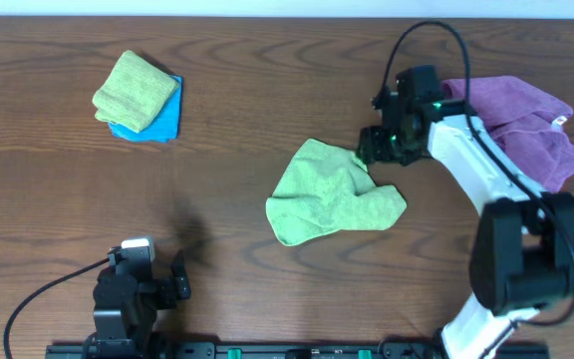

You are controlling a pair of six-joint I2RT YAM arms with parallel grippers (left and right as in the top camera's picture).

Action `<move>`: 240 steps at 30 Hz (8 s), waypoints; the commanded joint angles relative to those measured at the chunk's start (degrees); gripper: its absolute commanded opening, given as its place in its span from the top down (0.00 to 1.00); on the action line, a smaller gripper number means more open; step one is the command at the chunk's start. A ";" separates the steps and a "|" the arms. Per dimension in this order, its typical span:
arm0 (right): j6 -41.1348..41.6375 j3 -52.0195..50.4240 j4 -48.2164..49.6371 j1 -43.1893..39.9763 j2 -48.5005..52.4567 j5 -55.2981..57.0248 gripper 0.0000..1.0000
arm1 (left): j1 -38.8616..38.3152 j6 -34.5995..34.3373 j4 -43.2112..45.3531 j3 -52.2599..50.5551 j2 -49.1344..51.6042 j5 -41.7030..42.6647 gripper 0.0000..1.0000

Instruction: Fold the cloth

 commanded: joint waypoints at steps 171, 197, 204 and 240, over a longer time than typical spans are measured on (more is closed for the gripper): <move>-12.52 0.59 25.09 19.37 -6.71 5.53 0.56 | -0.22 1.20 -0.70 -0.28 -0.37 -1.03 0.05; -16.02 0.61 22.47 18.47 1.09 9.33 0.59 | -0.22 1.20 -0.70 -0.28 -0.37 -1.03 0.05; -16.02 0.59 22.05 18.47 2.34 8.92 0.59 | -0.22 1.20 -0.70 -0.28 -0.37 -1.03 0.05; -13.00 0.59 21.24 18.47 3.19 4.22 0.73 | -0.22 1.20 -0.70 -0.28 -0.37 -1.03 0.05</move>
